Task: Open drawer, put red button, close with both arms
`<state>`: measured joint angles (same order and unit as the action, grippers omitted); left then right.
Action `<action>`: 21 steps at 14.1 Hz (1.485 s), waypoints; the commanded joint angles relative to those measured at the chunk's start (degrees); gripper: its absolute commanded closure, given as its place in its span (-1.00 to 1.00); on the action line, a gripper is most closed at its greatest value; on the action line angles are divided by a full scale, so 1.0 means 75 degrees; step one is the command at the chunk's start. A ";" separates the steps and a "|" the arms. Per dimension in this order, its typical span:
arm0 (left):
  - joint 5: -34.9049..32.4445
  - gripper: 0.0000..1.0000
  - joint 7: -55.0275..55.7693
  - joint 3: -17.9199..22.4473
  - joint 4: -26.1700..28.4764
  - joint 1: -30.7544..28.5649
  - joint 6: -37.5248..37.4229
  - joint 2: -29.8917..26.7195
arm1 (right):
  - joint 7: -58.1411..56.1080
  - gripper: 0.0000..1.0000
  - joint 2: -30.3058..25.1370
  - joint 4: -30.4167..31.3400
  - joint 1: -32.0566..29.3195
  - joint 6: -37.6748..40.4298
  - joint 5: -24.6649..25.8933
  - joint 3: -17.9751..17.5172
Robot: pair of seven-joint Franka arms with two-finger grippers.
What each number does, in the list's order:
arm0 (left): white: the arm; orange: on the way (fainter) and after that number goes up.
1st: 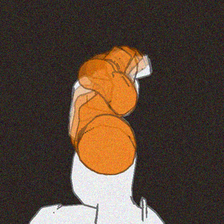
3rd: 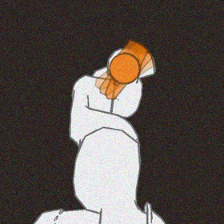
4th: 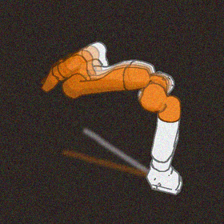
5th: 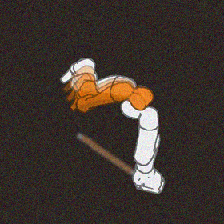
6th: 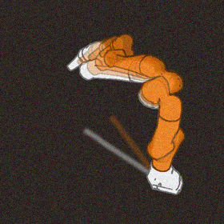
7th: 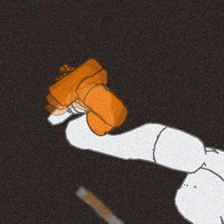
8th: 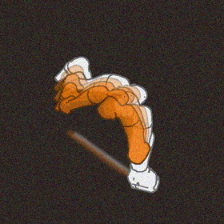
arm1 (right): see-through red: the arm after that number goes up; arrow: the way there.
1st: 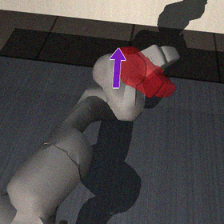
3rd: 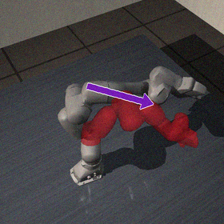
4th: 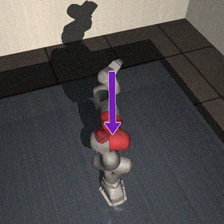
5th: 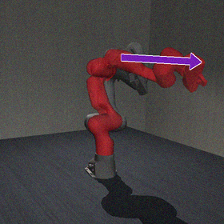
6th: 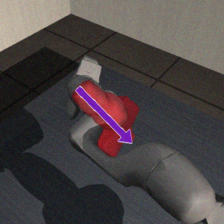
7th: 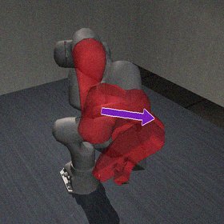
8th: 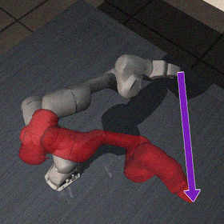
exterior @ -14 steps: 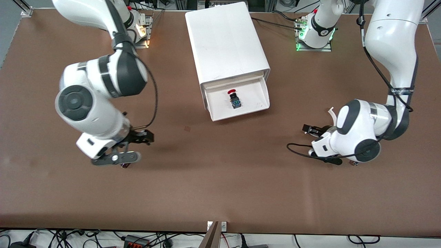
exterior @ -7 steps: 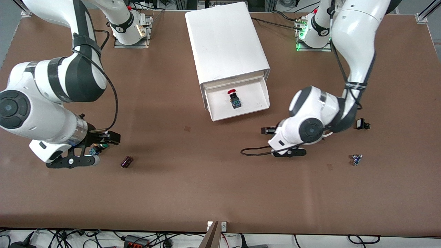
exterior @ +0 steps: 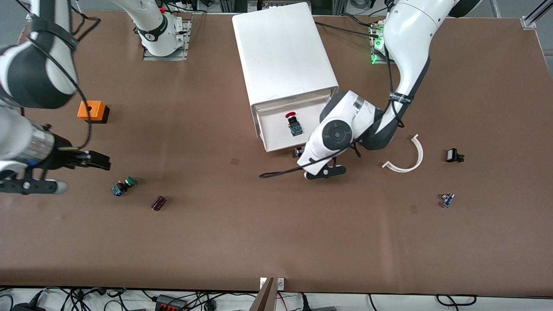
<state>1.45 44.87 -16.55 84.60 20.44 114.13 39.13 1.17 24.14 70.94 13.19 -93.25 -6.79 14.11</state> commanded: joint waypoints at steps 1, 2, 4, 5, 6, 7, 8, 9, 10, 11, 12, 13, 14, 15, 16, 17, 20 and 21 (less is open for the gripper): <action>0.0123 -1.00 0.0123 -0.0358 0.0823 -0.0100 0.0099 -0.0599 | -0.0576 -1.00 -0.0710 0.0584 -0.0854 -0.0200 0.0201 -0.0661; 0.0123 -1.00 0.0123 -0.0441 0.1081 -0.0100 0.0099 -0.0774 | -0.0648 -1.00 -0.0804 0.0607 -0.1088 -0.0200 0.0307 -0.0824; 0.0146 -1.00 0.0135 -0.0593 0.1550 -0.0112 0.0111 -0.1149 | -0.0660 -1.00 -0.0980 0.0654 -0.1557 -0.0154 0.0366 -0.1269; 0.0158 -1.00 0.0205 -0.0710 0.1726 -0.0112 0.0111 -0.1267 | -0.0661 -1.00 -0.1027 0.0666 -0.1780 -0.0142 0.0378 -0.1480; 0.0205 -1.00 0.0403 -0.0839 0.1832 -0.0112 0.0111 -0.1303 | -0.0649 -1.00 -0.1155 0.0852 -0.1875 -0.0141 0.0517 -0.1575; 0.0205 -1.00 0.0625 -0.0944 0.1868 -0.0112 0.0111 -0.1303 | -0.0637 -1.00 -0.1365 0.1144 -0.1864 -0.0141 0.0751 -0.1588; 0.0205 -1.00 0.0743 -0.1027 0.1869 -0.0101 0.0111 -0.1292 | -0.0579 -1.00 -0.1553 0.1437 -0.1841 -0.0130 0.0857 -0.1588; 0.0205 -1.00 0.0814 -0.1074 0.1915 -0.0066 0.0111 -0.1291 | -0.0567 -1.00 -0.1624 0.1532 -0.1841 -0.0095 0.0870 -0.1588; 0.0205 -1.00 0.0838 -0.1132 0.1985 -0.0089 0.0111 -0.1291 | -0.0567 -1.00 -0.1660 0.1545 -0.1841 -0.0048 0.0870 -0.1576; 0.0205 -1.00 0.0850 -0.1191 0.1997 -0.0089 0.0111 -0.1291 | -0.0567 -1.00 -0.1706 0.1638 -0.1841 -0.0048 0.0870 -0.1588; 0.0205 -1.00 0.0850 -0.1192 0.1998 -0.0089 0.0099 -0.1280 | -0.0555 -1.00 -0.1835 0.1848 -0.1852 -0.0106 0.0870 -0.1588; 0.0205 -1.00 0.0850 -0.1203 0.1998 -0.0077 0.0076 -0.1280 | -0.0543 -1.00 -0.2021 0.2209 -0.1841 -0.0234 0.0870 -0.1588; 0.0205 -1.00 0.0850 -0.1203 0.2009 -0.0077 0.0053 -0.1280 | -0.0543 -1.00 -0.2232 0.2503 -0.1841 -0.0363 0.0870 -0.1588; 0.0205 -1.00 0.0861 -0.1203 0.2009 -0.0077 0.0041 -0.1280 | -0.0555 -1.00 -0.2350 0.2715 -0.1841 -0.0445 0.0882 -0.1576; 0.0205 -1.00 0.0862 -0.1215 0.2009 -0.0077 0.0029 -0.1268 | -0.0567 -1.00 -0.2421 0.2775 -0.1852 -0.0435 0.0882 -0.1588; 0.0205 -1.00 0.0850 -0.1203 0.2009 -0.0054 0.0029 -0.1245 | -0.0567 -1.00 -0.2468 0.2868 -0.1853 -0.0434 0.0882 -0.1576; 0.0205 -1.00 0.0850 -0.1203 0.2009 -0.0042 0.0017 -0.1221 | -0.0555 -1.00 -0.2795 0.3254 -0.1841 -0.0458 0.0894 -0.1599; 0.0205 -1.00 0.0827 -0.1203 0.1986 -0.0065 -0.0099 -0.1221 | -0.0555 -1.00 -0.2878 0.3419 -0.1841 -0.0493 0.0894 -0.1588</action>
<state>1.97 50.94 -24.67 97.55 20.26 114.32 31.26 -3.14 6.06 91.93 0.35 -95.32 -0.96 3.42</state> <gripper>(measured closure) 0.000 0.000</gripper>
